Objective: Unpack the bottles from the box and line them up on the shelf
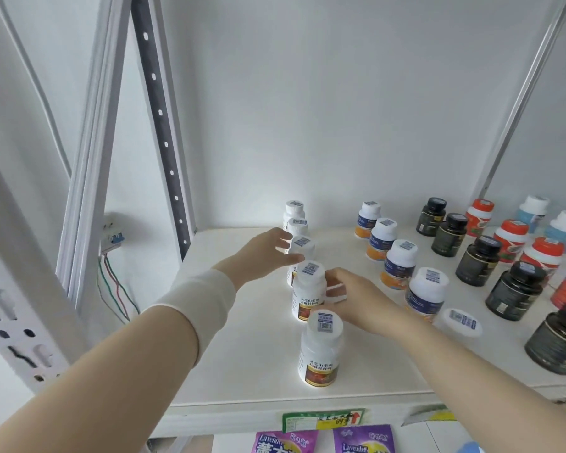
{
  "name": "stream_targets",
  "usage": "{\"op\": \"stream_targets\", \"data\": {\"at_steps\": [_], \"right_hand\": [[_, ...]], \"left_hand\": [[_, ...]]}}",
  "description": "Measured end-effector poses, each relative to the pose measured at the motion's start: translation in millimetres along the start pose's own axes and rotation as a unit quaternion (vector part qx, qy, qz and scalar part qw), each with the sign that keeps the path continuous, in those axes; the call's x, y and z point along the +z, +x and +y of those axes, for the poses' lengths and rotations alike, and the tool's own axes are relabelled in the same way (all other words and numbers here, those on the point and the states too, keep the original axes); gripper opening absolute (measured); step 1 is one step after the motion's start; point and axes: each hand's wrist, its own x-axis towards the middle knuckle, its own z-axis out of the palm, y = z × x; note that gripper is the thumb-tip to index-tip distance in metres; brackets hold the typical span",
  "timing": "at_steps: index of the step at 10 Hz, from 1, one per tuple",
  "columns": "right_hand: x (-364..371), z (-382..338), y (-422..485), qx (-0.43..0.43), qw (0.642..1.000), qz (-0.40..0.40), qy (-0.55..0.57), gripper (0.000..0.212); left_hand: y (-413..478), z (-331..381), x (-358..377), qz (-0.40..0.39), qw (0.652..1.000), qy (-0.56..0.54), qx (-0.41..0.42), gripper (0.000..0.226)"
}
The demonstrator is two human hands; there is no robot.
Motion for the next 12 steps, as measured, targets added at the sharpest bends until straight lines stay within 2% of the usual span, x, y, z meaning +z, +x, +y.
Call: {"op": "stream_targets", "data": {"at_steps": [1,2,7,9,11,12], "right_hand": [[11,5,5,0.015,0.998,0.000,0.062,0.060],[16,11,9,0.019,0.995,0.016,0.100,0.052],[17,19,5,0.018,0.995,0.033,0.091,0.040],[17,18,5,0.013,0.995,0.028,0.092,0.040],[4,9,0,0.001,1.000,-0.004,0.010,0.062],[-6,6,-4,0.002,0.999,0.015,-0.047,0.065]], "left_hand": [[6,-4,6,-0.009,0.998,-0.060,0.009,0.035],[10,-7,12,-0.012,0.996,-0.088,0.019,0.029],[20,-14,21,-0.010,0.991,-0.133,0.013,0.029],[17,-11,23,0.000,0.994,-0.109,0.016,0.030],[9,-1,17,-0.005,0.999,-0.047,0.004,0.058],[3,0,4,0.016,0.999,0.041,-0.011,0.055]]}}
